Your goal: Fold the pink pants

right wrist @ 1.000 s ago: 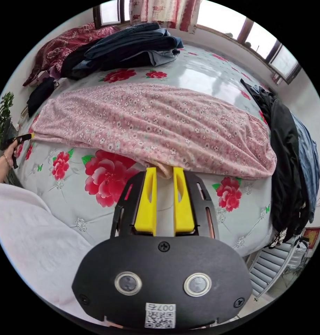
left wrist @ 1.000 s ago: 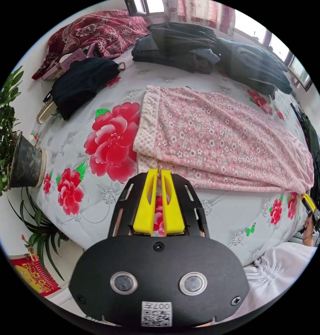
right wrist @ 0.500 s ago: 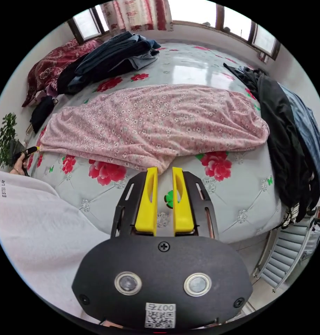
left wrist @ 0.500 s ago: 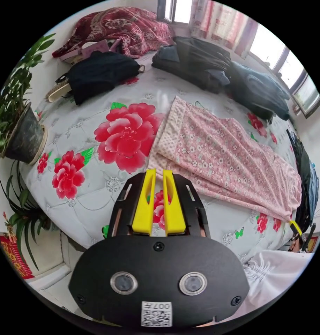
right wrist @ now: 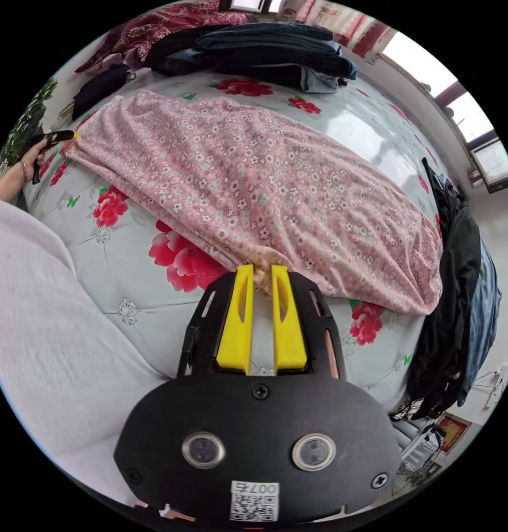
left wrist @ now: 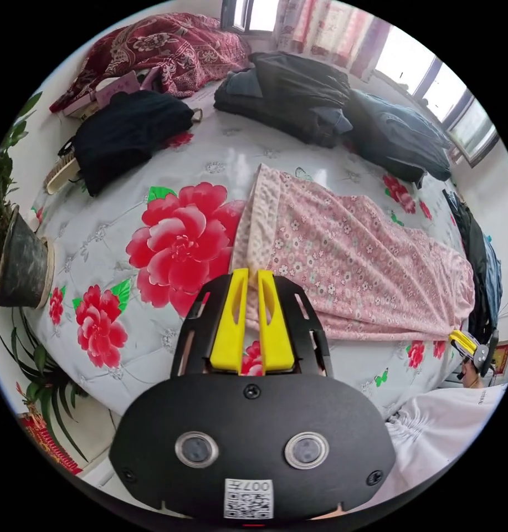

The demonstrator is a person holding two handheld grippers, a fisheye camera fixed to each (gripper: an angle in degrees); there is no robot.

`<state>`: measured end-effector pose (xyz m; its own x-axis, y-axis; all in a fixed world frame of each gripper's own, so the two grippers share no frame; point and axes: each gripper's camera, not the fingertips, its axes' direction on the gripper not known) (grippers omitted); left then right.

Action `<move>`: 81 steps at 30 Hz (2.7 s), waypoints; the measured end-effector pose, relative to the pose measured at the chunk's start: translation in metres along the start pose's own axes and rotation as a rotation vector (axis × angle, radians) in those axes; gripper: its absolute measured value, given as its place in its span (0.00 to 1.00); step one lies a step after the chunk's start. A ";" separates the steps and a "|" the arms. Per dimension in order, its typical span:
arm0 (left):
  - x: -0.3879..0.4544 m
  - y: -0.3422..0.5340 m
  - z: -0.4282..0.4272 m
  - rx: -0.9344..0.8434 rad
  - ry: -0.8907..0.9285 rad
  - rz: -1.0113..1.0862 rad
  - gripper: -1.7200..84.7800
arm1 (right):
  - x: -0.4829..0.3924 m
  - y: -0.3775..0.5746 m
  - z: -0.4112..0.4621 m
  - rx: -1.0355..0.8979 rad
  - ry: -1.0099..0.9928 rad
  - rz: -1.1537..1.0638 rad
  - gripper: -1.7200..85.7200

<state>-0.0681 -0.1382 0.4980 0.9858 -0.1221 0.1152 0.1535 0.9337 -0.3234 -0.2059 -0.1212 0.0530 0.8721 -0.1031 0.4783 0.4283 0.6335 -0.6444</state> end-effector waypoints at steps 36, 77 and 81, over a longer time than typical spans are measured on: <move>-0.010 0.052 0.054 -0.182 0.916 -0.244 0.12 | 0.183 0.089 -0.002 0.084 -0.651 0.608 0.09; 0.006 0.025 0.166 -0.255 1.366 -0.129 0.17 | 0.237 -0.322 0.080 -0.588 -1.151 -0.835 0.15; 0.033 0.037 0.158 -0.256 1.142 -0.139 0.18 | 0.237 -0.323 0.083 -0.599 -1.169 -0.852 0.14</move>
<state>-0.0411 -0.0544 0.6385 0.4282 -0.5696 -0.7016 0.1458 0.8097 -0.5684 -0.1571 -0.2865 0.4239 -0.2056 0.5511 0.8087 0.9569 0.2863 0.0483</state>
